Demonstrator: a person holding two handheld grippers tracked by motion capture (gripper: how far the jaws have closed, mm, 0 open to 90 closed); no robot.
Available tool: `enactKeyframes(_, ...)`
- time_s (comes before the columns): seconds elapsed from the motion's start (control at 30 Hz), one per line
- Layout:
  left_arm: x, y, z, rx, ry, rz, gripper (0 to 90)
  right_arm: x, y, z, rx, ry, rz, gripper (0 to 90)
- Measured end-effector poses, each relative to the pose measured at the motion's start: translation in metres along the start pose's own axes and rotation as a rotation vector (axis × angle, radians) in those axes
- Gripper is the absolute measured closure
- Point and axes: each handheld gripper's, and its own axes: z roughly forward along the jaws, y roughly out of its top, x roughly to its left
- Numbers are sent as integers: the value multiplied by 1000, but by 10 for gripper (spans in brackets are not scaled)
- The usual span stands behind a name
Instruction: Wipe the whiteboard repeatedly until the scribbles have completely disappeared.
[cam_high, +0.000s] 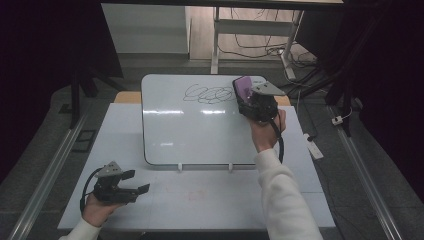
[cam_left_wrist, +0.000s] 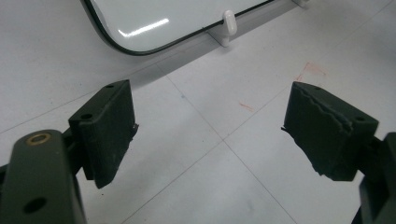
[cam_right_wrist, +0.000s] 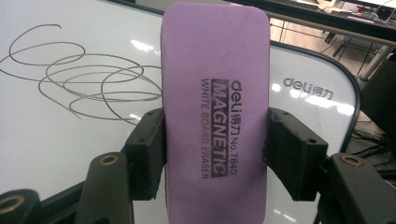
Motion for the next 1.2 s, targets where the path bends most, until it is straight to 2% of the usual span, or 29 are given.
enactKeyframes(0.13, 0, 0, 0, -2, 1, 0, 174, 8, 3, 7, 14, 18, 0, 406)
enactKeyframes(0.37, 0, 0, -1, -3, 5, 4, 174, 40, 10, 22, 37, 71, -46, 406)
enactKeyframes(0.43, 0, 0, -1, -3, 3, 4, 174, 47, 11, 23, 43, 68, -73, 406)
enactKeyframes(0.47, 0, 0, -1, -2, 3, 4, 174, 47, 12, 23, 44, 69, -73, 406)
enactKeyframes(0.57, 0, -1, 0, 0, 2, 1, 174, 39, 12, 21, 38, 91, -34, 407)
enactKeyframes(0.73, 0, 0, -1, -3, 3, 2, 174, 24, 13, 17, 24, 37, -19, 407)
enactKeyframes(0.9, 0, 0, -1, -2, 4, 4, 175, 12, 12, 14, 20, 6, 4, 406)
enactKeyframes(0.97, 0, 0, -1, -3, 4, 5, 175, 13, 12, 14, 20, 4, 0, 406)
enactKeyframes(1.07, 0, 0, -1, -4, 4, 5, 174, 18, 11, 16, 27, -11, -30, 407)
enactKeyframes(1.2, 0, 0, -2, -6, 5, 5, 175, 29, 11, 20, 31, 1, -52, 407)
